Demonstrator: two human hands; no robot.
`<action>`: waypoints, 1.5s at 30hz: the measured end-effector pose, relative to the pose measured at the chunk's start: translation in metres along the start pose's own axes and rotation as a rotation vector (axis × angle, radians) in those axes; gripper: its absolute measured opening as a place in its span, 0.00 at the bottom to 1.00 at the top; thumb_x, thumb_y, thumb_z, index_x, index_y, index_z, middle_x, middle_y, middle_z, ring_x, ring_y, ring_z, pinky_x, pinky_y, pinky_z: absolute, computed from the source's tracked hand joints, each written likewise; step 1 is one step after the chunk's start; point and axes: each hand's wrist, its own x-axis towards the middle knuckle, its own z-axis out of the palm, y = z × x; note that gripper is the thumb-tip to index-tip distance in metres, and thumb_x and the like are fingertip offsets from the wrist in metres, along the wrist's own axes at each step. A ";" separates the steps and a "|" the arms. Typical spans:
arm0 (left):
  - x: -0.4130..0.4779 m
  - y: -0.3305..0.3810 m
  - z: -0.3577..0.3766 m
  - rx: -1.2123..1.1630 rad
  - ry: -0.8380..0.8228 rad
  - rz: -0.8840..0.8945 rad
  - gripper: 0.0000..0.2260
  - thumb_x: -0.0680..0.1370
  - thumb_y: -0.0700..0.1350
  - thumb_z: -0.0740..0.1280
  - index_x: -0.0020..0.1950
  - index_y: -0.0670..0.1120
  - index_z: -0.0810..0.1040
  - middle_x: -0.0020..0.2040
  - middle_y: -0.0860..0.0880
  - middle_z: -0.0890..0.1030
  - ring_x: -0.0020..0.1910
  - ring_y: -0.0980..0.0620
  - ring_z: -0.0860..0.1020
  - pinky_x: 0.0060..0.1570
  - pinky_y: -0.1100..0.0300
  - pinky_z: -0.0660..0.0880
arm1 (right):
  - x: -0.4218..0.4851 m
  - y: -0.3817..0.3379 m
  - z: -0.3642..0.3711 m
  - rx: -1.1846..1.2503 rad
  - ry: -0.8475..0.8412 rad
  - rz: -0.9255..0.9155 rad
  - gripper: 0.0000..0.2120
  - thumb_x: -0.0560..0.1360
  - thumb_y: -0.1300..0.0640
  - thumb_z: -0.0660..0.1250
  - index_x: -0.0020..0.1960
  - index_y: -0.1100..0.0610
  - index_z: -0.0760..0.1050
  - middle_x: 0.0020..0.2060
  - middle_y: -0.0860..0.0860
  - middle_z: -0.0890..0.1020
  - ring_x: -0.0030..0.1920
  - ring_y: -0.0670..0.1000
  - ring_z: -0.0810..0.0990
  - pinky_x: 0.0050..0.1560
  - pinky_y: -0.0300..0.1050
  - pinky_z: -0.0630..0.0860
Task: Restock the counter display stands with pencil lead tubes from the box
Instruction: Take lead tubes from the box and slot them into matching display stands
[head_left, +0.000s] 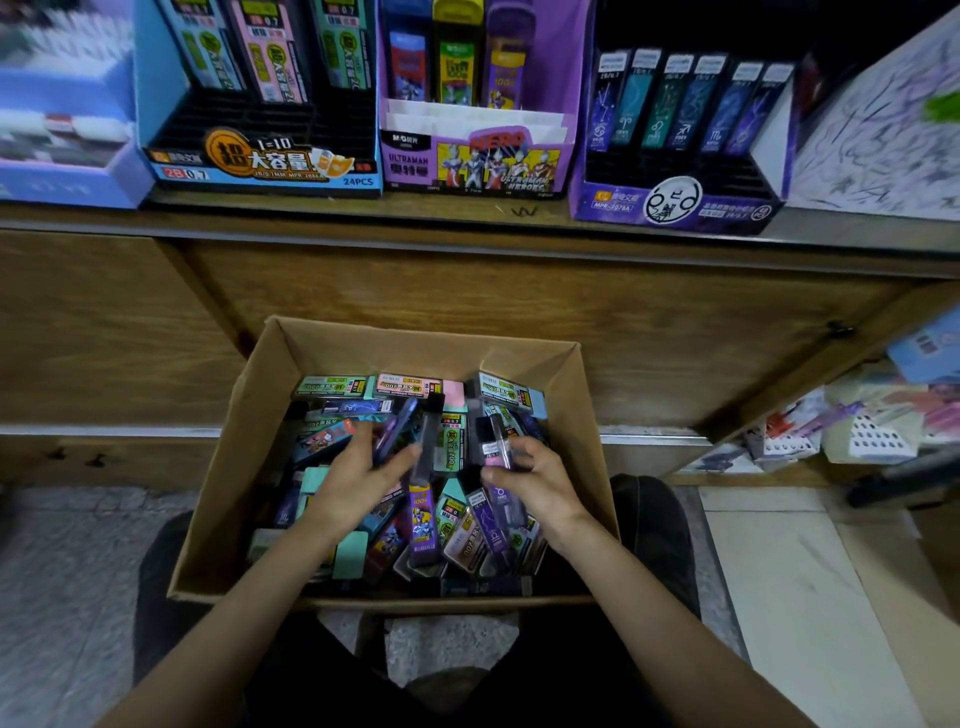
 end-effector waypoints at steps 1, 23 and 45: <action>-0.002 0.008 0.004 -0.120 -0.016 -0.030 0.11 0.76 0.49 0.68 0.49 0.45 0.69 0.36 0.53 0.74 0.35 0.56 0.75 0.35 0.61 0.70 | -0.005 -0.007 0.002 0.033 -0.023 -0.029 0.13 0.69 0.69 0.71 0.49 0.57 0.74 0.42 0.52 0.81 0.42 0.47 0.79 0.42 0.35 0.77; -0.007 0.138 -0.024 -0.608 -0.062 0.194 0.14 0.67 0.52 0.71 0.38 0.44 0.71 0.24 0.52 0.68 0.26 0.54 0.67 0.36 0.57 0.66 | -0.048 -0.145 -0.013 -0.068 -0.049 -0.420 0.09 0.81 0.55 0.56 0.53 0.57 0.73 0.37 0.53 0.77 0.31 0.44 0.73 0.34 0.38 0.71; 0.037 0.247 -0.053 -0.515 0.014 0.390 0.12 0.69 0.51 0.71 0.40 0.44 0.73 0.22 0.54 0.67 0.24 0.56 0.67 0.29 0.63 0.69 | -0.011 -0.328 -0.136 -0.290 0.283 -0.815 0.05 0.74 0.60 0.69 0.47 0.54 0.73 0.37 0.45 0.79 0.39 0.46 0.79 0.43 0.40 0.75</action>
